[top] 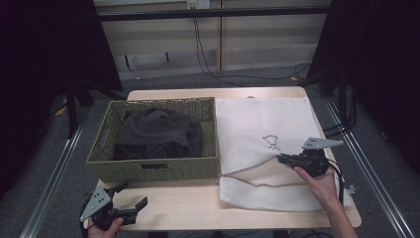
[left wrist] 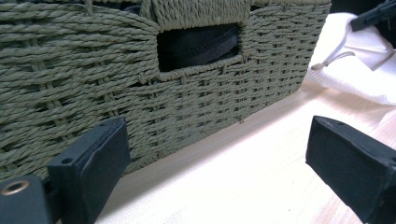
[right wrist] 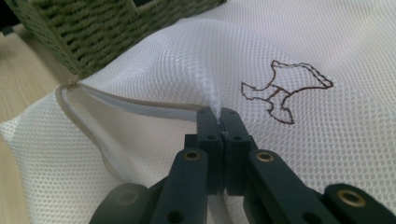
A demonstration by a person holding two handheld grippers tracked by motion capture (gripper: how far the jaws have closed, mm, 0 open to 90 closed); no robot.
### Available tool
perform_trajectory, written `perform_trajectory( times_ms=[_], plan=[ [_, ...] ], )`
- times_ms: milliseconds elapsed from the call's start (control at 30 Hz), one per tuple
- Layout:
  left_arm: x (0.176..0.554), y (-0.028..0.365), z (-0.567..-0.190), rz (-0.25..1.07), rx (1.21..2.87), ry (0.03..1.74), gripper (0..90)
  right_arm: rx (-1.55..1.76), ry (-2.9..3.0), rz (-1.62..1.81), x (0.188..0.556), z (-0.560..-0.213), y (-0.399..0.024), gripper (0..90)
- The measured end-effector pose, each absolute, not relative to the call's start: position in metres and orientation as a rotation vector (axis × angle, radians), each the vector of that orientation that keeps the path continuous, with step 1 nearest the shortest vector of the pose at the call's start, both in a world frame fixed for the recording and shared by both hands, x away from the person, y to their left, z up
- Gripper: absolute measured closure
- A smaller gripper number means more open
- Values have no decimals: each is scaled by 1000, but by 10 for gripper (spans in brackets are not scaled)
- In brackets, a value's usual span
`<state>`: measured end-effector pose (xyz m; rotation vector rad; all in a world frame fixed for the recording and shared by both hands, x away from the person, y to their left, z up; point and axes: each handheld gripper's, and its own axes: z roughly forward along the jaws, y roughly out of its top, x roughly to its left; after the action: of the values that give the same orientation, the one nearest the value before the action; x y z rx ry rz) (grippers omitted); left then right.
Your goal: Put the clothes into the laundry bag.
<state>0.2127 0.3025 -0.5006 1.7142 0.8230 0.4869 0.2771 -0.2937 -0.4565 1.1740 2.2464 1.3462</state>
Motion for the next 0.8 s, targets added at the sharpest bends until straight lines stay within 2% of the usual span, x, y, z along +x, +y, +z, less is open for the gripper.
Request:
perform_trajectory(
  times_ms=[800],
  plan=[
    [214, 303, -501, 463, 1709, 831, 61, 1110, 2071, 1559, 288, -414, -295, 892]
  ],
)
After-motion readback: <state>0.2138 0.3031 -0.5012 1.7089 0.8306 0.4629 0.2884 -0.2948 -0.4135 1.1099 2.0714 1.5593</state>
